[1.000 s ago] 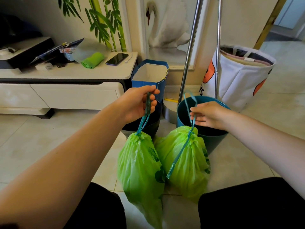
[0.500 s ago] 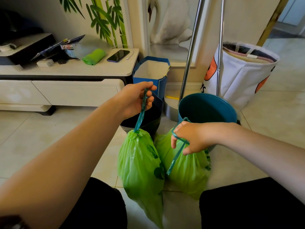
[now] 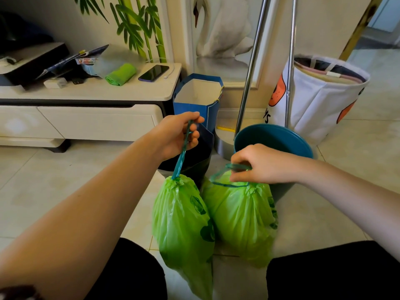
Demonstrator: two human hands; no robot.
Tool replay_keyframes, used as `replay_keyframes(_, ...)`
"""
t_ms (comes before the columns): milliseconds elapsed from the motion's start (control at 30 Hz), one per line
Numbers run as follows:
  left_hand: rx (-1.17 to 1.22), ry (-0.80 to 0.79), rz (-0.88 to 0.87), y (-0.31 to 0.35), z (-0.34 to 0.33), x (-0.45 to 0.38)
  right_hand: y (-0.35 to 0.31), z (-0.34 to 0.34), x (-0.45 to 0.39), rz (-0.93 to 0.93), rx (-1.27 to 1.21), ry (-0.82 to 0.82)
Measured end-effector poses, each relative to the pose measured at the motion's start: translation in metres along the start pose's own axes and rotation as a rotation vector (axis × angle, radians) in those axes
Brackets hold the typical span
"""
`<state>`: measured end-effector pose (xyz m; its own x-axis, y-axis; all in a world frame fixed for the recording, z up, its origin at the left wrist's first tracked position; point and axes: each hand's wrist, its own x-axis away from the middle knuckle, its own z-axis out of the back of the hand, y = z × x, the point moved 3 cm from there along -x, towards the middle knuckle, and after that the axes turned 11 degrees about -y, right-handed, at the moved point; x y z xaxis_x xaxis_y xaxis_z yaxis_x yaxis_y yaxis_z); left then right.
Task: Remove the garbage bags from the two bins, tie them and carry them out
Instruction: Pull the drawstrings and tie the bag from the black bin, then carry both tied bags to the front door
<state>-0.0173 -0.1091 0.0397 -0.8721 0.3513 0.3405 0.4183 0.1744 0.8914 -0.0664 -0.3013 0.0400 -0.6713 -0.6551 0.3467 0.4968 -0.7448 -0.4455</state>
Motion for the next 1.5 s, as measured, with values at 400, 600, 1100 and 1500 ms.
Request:
replay_keyframes(400, 0.233, -0.049, 0.110, 0.000, -0.002, -0.058, 0.020, 0.071, -0.074, -0.122, -1.005, 0.026)
replay_keyframes(600, 0.037, -0.019, 0.225, 0.001, 0.003, -0.058, 0.042, 0.078, -0.104, -0.411, -0.866, -0.232)
replay_keyframes(1100, -0.387, 0.074, 0.485, 0.094, -0.040, 0.046, -0.029, 0.134, 0.021, -0.635, -0.921, -0.468)
replay_keyframes(1500, -0.366, 0.051, 0.441, 0.248, -0.128, 0.156, -0.113, 0.264, 0.178, -0.666, -0.947, -0.073)
